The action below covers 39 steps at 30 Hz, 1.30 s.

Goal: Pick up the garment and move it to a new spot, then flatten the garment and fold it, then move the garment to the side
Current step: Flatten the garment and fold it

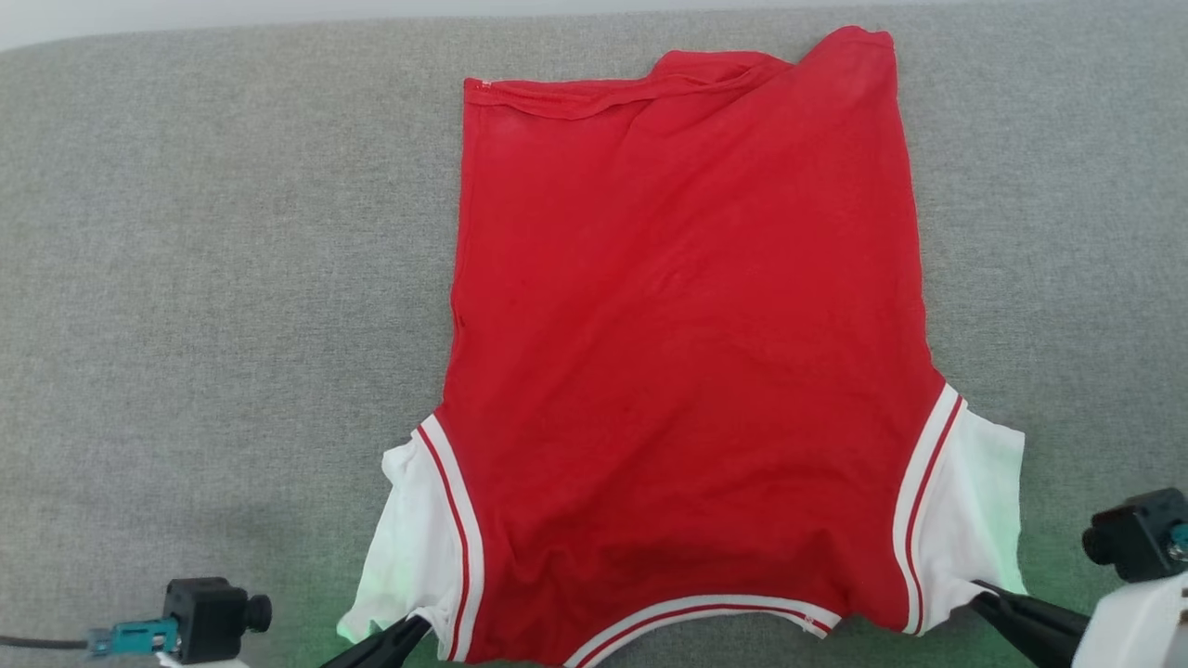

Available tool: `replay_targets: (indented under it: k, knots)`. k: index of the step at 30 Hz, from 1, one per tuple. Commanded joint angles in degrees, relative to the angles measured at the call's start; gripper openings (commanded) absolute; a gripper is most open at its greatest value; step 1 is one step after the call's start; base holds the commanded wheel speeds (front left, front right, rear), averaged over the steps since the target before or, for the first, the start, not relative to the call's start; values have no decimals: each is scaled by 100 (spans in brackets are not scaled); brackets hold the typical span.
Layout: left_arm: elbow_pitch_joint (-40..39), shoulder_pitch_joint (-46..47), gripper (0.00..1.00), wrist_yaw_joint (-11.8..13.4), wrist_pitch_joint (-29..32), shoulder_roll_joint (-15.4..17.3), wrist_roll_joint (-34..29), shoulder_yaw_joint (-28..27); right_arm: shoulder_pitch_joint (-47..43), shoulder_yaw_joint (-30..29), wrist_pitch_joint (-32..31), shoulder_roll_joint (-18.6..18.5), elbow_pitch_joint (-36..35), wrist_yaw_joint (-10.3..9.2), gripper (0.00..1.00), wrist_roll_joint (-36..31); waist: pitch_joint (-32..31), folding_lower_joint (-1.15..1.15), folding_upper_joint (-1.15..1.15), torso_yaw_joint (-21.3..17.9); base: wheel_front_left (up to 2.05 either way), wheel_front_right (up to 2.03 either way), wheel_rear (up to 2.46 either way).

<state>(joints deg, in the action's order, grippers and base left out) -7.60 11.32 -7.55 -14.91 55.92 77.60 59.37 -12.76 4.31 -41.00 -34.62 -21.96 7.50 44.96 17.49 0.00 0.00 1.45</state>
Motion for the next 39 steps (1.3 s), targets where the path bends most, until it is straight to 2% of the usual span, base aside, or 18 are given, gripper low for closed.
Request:
replay_targets:
  k: [1, 7, 14, 15, 16, 17, 19, 24, 27, 30, 34, 39]
  knots:
    - [101, 118, 0, 14, -24, -51, -79, 44, 89, 27, -56, 87, 75, -2, 0, -35, -6, 0, 0, -5, 0, 0, 0]
    - [419, 307, 0, 14, -25, -277, -110, 230, 223, 100, -129, 247, 478, -2, 0, -240, -11, 0, 0, -17, 0, 0, 0]
    - [552, 435, 0, 14, -32, -371, -86, 345, 367, 262, -66, 363, 717, -2, 0, -345, 2, 0, 0, -38, 0, 0, 0]
    - [559, 442, 0, 14, -33, -373, -73, 353, 398, 301, -64, 368, 728, -2, 4, -351, -4, 0, 0, -47, 0, 0, 0]
    - [559, 439, 0, 14, -34, -371, -59, 360, 459, 326, -17, 371, 727, -2, 64, -375, -5, 0, 0, -62, 0, 0, 0]
    - [561, 421, 0, 14, -34, -371, -44, 369, 561, 308, 78, 395, 756, -2, 100, -412, -22, 0, 0, -78, 0, 0, 0]
    - [565, 392, 0, 14, -33, -358, -47, 383, 628, 302, 58, 366, 685, -2, 100, -384, -35, 0, 0, -86, 0, 0, 0]
    - [519, 411, 0, 14, -33, -347, -135, 369, 906, -251, -242, 129, 372, -2, 100, -332, 3, 0, 0, -39, 0, 0, 0]
    - [466, 518, 0, 14, -33, -365, -205, 382, 1304, -594, -511, -128, 254, -2, 100, -392, 85, 0, 0, 31, 0, 0, 0]
    - [424, 582, 0, 14, -33, -388, -275, 401, 1773, -749, -636, -174, 342, -2, 100, -371, 169, 0, 0, 94, 0, 0, 0]
    - [353, 789, 0, 14, -34, -409, -478, 458, 3091, -774, -769, -26, 930, -2, 100, -454, 418, 0, 0, 245, 0, 0, 0]
    - [194, 1114, 0, 14, -34, -439, -669, 490, 4853, -510, -800, 171, 2123, -2, 100, -793, 846, 0, 0, 522, 0, 0, 0]
